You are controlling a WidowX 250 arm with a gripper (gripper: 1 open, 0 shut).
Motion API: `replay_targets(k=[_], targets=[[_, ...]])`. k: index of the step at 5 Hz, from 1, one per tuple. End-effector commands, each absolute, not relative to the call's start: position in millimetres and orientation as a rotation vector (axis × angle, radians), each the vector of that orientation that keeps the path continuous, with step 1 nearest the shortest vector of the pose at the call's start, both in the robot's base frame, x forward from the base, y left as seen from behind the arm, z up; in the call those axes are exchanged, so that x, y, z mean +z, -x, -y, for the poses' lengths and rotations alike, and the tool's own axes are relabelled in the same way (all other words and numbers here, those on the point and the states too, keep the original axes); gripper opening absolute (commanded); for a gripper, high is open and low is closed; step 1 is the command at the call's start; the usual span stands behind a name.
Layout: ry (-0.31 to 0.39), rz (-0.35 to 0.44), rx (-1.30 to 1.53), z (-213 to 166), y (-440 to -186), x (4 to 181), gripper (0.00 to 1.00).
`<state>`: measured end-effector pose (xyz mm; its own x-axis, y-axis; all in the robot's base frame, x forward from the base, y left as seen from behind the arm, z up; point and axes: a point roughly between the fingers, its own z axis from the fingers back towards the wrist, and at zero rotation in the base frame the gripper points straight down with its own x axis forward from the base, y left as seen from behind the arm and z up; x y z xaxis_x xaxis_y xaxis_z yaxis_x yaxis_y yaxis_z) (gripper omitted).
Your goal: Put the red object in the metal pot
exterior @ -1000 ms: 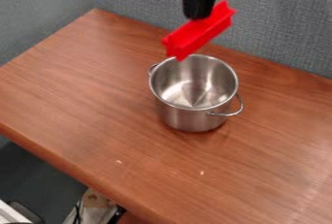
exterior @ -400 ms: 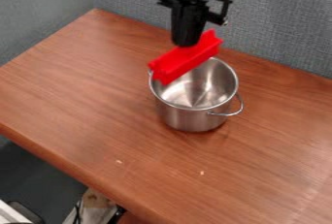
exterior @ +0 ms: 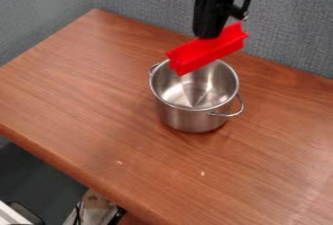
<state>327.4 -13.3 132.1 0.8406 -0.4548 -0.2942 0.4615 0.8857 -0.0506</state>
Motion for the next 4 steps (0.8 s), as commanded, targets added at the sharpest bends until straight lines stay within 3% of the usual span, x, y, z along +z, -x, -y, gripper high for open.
replay_targets(k=[1, 2, 3, 4], targets=[[-0.060, -0.268, -0.550, -10.1, -330.2, 127.3, 0.00], [-0.093, -0.254, -0.560, -6.2, -314.8, 125.2, 0.00], [-0.149, -0.212, -0.539, -7.5, -298.1, 144.9, 0.00], [-0.175, -0.190, -0.559, -1.5, -284.7, 137.4, 0.00]])
